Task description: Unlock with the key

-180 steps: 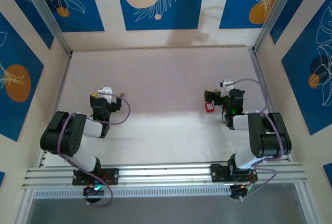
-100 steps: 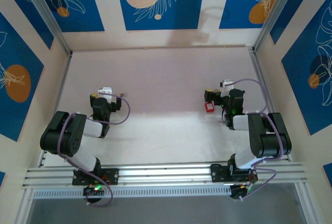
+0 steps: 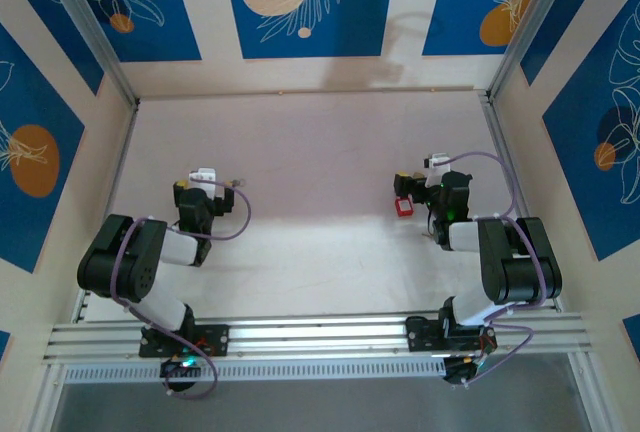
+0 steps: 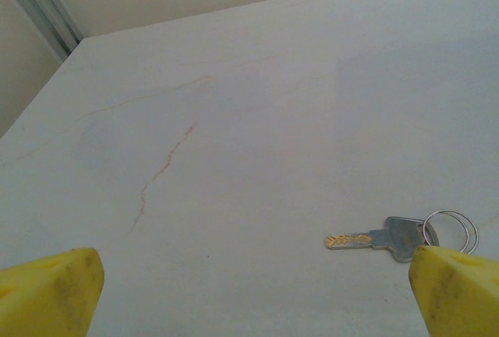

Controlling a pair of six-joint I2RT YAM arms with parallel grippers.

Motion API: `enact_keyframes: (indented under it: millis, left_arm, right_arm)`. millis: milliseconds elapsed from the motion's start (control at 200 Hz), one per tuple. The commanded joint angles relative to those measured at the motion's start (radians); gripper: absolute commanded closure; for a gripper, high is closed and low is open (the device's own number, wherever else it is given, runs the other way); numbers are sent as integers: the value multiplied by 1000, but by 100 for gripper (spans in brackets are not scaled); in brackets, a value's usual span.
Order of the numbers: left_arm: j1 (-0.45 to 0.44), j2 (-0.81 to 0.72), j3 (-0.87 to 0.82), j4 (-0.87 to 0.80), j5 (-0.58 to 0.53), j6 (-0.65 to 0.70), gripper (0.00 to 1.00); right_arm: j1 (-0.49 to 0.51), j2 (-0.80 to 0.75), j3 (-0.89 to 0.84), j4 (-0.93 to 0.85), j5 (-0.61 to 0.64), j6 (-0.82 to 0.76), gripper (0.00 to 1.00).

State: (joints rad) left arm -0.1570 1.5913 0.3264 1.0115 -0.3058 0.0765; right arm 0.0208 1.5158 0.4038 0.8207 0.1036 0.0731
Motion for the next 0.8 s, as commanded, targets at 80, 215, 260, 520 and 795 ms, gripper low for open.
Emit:
enact_keyframes:
  millis: [80, 215, 260, 520, 795]
  left_arm:
    - [13, -19, 11, 18, 15, -10, 0]
    - [14, -18, 11, 16, 14, -11, 0]
    - [13, -18, 10, 17, 15, -11, 0]
    - [13, -18, 10, 20, 16, -11, 0]
    - [13, -19, 10, 21, 15, -11, 0]
  right_arm:
    - [5, 7, 2, 10, 20, 5, 1]
    - [4, 7, 2, 10, 17, 7, 1]
    - [-4, 7, 7, 1, 1, 10, 1]
    - [-25, 7, 14, -17, -46, 21, 1]
    - [-25, 7, 14, -17, -46, 20, 1]
